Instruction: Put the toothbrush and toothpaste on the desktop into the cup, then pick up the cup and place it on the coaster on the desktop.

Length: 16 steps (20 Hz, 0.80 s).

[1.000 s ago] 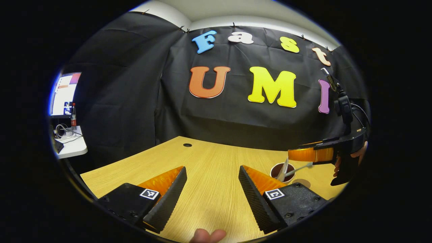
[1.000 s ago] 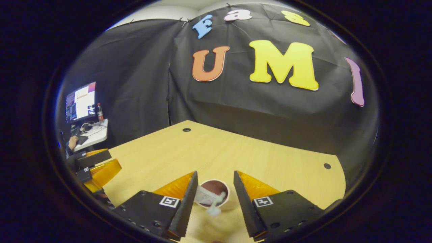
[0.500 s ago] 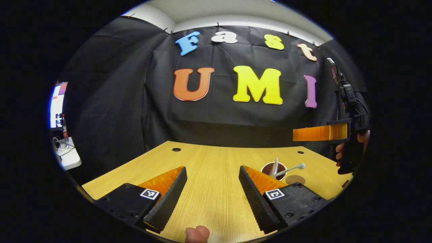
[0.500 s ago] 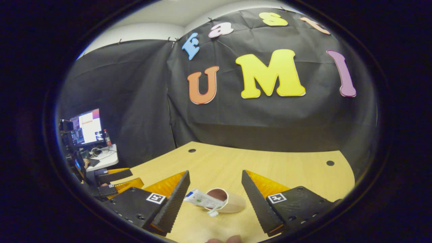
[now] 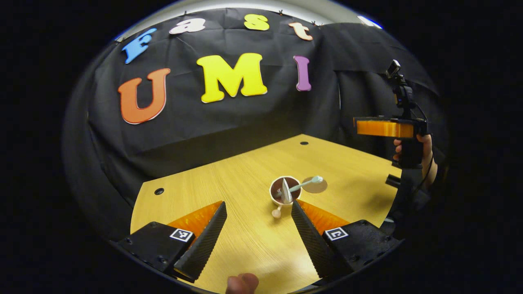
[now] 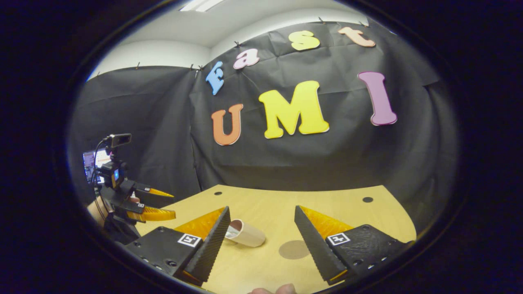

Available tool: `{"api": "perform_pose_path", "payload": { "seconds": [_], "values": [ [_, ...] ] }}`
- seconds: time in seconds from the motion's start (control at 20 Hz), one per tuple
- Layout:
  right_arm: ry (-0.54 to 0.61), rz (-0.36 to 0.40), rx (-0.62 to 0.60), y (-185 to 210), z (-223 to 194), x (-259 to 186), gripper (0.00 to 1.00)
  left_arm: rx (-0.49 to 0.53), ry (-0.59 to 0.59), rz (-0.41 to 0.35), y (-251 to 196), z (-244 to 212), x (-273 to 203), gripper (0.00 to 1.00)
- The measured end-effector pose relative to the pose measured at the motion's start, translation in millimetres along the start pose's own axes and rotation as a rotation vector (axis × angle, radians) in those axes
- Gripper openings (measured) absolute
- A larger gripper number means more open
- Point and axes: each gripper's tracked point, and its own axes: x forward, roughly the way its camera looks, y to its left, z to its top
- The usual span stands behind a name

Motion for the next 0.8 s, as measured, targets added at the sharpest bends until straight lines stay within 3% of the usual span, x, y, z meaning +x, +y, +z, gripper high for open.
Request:
{"api": "perform_pose_path", "payload": {
  "seconds": [0.15, 0.2, 0.4, 0.8],
  "values": [
    [-0.025, -0.079, 0.007, -30, -14, -36, 0.92, 0.021, 0.102, -0.094, -6, -13, 21, 1.0],
    [-0.03, -0.114, 0.01, -42, -19, -46, 0.95, 0.023, 0.131, -0.111, -7, -18, 27, 1.0],
    [-0.102, -0.316, -0.044, -93, -27, -87, 0.95, 0.054, 0.222, -0.18, -16, -43, 58, 1.0],
    [-0.204, -0.359, -0.02, -102, -19, -117, 0.95, 0.13, 0.369, -0.231, -42, -63, 108, 1.0]
  ]
}}
